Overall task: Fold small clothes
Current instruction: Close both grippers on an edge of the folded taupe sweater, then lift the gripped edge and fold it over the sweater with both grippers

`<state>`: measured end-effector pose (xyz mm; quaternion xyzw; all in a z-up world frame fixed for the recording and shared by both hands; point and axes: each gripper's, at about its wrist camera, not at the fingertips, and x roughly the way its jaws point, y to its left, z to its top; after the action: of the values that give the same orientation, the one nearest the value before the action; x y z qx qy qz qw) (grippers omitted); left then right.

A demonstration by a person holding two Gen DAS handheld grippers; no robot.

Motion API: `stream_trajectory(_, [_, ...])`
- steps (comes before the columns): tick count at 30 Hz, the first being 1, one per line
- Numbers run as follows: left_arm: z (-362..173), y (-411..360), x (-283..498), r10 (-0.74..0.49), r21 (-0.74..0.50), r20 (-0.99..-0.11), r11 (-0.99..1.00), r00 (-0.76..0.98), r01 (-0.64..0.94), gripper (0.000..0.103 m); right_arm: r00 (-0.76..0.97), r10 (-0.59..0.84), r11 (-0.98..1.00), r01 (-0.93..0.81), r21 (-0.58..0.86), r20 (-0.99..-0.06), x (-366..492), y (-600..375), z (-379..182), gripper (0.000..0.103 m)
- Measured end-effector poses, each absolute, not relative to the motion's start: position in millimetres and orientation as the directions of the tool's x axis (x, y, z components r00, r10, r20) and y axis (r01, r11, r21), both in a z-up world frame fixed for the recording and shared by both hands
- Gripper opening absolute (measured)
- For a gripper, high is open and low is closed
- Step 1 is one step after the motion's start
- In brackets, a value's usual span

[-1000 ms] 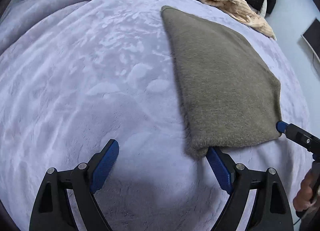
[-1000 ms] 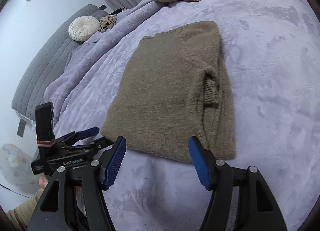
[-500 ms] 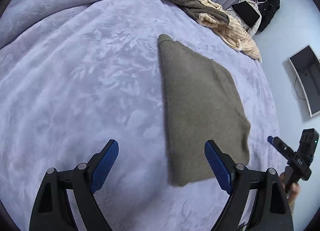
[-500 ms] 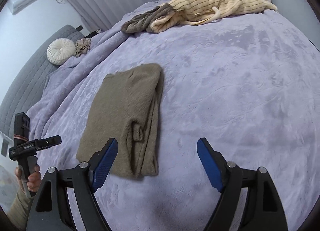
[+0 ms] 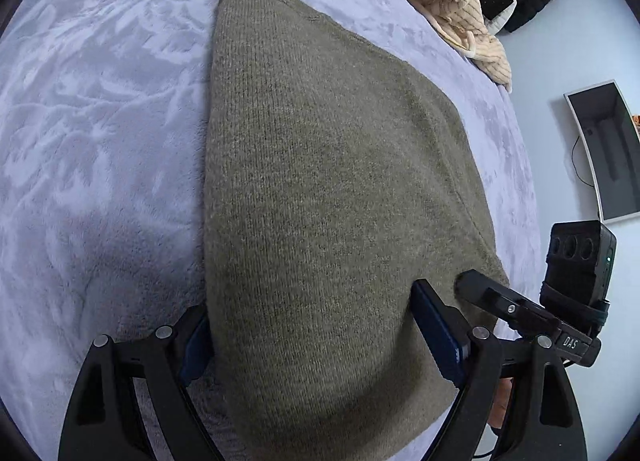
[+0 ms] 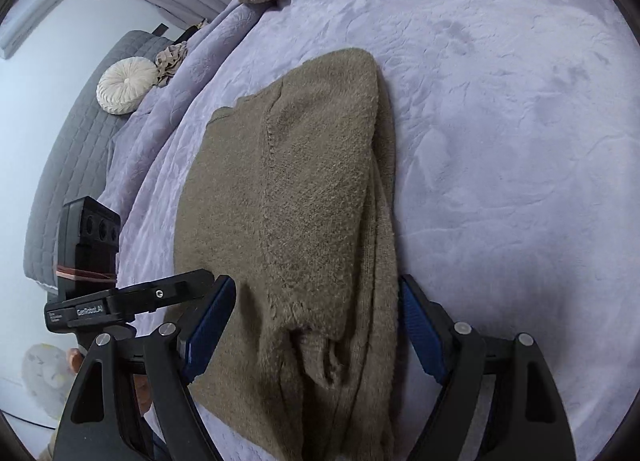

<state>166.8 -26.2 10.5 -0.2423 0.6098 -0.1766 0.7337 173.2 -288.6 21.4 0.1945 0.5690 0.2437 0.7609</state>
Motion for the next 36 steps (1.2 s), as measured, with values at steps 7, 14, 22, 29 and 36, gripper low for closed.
stream_trajectory(7, [8,-33,179,-0.551,-0.563,-0.806,0.826,0.215,0.004,0.092,0.218,0.633,0.774,-0.154,0.614,-0.743,190,-275,9,0.078])
stream_trajectory(14, [28,-53,171,-0.446,-0.430,-0.858,0.895,0.253,0.119,0.067,0.224,0.612,0.791,-0.204,0.577,-0.759,184,-276,15,0.048])
stream_trajectory(22, [46,-60,166,-0.382,-0.351,-0.881,0.923,0.280,0.156,0.053,0.285,0.513,0.851,-0.288,0.439,-0.809,172,-254,46,0.039])
stream_trajectory(29, [61,-65,158,-0.359,-0.318,-0.885,0.931,0.296,0.178,0.050,0.326,0.462,0.874,-0.327,0.360,-0.825,157,-241,71,0.037])
stream_trajectory(36, [78,-67,139,-0.344,-0.294,-0.888,0.935,0.306,0.196,0.050,0.353,0.435,0.884,-0.343,0.318,-0.829,138,-233,90,0.037])
